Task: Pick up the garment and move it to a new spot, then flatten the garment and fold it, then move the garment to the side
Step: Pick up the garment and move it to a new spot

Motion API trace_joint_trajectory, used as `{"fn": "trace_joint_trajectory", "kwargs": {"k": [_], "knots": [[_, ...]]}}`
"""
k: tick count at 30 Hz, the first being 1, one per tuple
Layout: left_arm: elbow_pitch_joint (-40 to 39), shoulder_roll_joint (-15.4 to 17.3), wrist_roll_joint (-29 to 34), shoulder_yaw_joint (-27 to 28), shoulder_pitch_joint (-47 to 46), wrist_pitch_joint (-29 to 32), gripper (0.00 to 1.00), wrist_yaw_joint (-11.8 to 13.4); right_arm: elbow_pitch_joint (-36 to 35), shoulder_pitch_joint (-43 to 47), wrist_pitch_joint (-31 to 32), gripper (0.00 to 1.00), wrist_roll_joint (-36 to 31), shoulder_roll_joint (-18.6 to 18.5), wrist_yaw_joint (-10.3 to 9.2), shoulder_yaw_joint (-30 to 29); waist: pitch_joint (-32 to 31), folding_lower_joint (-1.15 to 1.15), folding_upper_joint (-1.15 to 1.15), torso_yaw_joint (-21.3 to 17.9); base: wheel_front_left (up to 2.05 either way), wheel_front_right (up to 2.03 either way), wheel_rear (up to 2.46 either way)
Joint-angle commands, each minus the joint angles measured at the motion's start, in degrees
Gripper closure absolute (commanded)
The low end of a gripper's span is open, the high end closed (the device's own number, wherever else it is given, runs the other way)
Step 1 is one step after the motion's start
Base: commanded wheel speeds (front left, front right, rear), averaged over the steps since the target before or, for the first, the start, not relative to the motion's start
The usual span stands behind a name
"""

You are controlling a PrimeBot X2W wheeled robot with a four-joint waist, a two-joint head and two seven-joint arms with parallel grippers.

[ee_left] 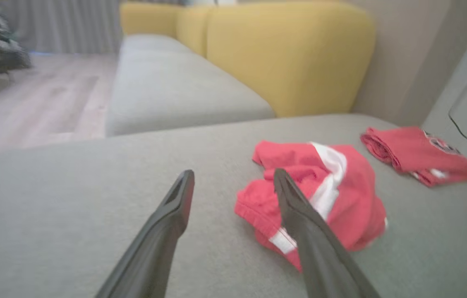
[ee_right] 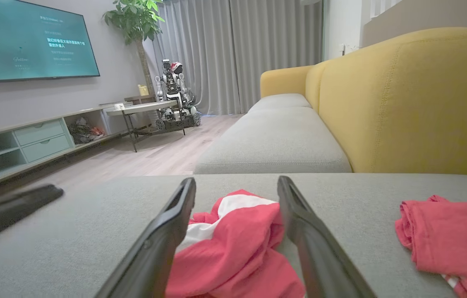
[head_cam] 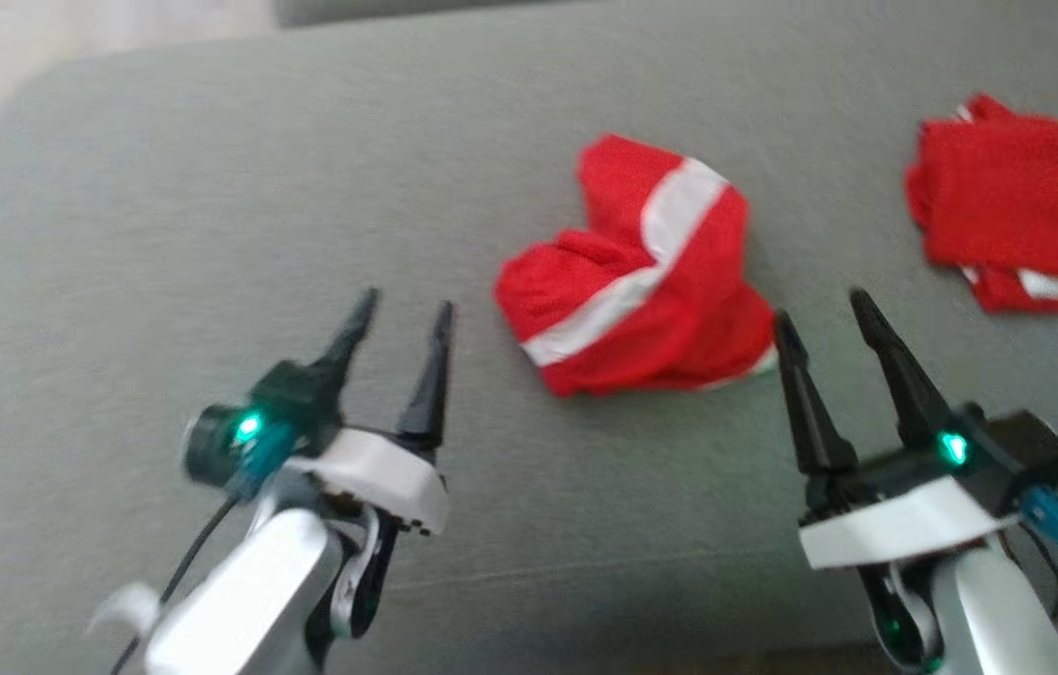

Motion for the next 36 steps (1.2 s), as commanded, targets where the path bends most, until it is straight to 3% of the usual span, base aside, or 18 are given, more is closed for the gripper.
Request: {"fn": "trace_joint_trajectory", "kwargs": {"k": [1, 4, 7, 13, 18, 26, 36], "knots": [[-3.9, 1.0, 1.6, 4.2, -0.2, -0.7, 0.00, 1.5, -1.4, -0.2, -0.4, 0.00, -0.3, 0.1, -0.02, 0.5, -4.9, 0.00, 0.00, 5.5, 0.00, 0.00, 0.00], [-9.9, -0.1, 4.9, 10.8, 7.5, -0.7, 0.00, 5.0, -0.2, 2.1, -0.4, 0.00, -0.5, 0.1, -0.02, -1.2, -6.9, 0.00, 0.00, 7.6, 0.00, 0.00, 0.00], [-14.1, -1.4, 8.5, 16.1, 14.8, -0.7, 0.00, 6.4, 0.6, 4.1, -0.4, 0.00, -0.3, 0.1, -0.02, -2.5, -8.1, 0.00, 0.00, 8.8, 0.00, 0.00, 0.00], [-17.8, -4.6, 15.7, 23.3, 26.4, -0.7, 0.00, 5.0, 0.7, 8.0, -0.4, 0.00, -0.5, 0.1, -0.02, -3.5, -10.0, 0.00, 0.00, 9.2, 0.00, 0.00, 0.00], [-17.6, -7.5, 19.9, 27.0, 32.4, -0.7, 0.00, 2.3, -0.2, 10.0, -0.4, 0.00, -0.3, 0.1, -0.02, -3.7, -10.7, 0.00, 0.00, 8.7, 0.00, 0.00, 0.00], [-17.3, -10.6, 24.5, 31.2, 34.4, -0.7, 0.00, -1.4, -0.9, 11.2, -0.4, 0.00, -0.8, 0.1, -0.02, -3.6, -10.9, 0.00, 0.00, 8.1, 0.00, 0.00, 0.00], [-17.0, -12.4, 27.5, 33.1, 34.9, -0.7, 0.00, -3.7, -0.9, 11.4, -0.4, 0.00, -0.7, 0.1, -0.02, -3.7, -11.0, 0.00, 0.00, 8.2, 0.00, 0.00, 0.00]]}}
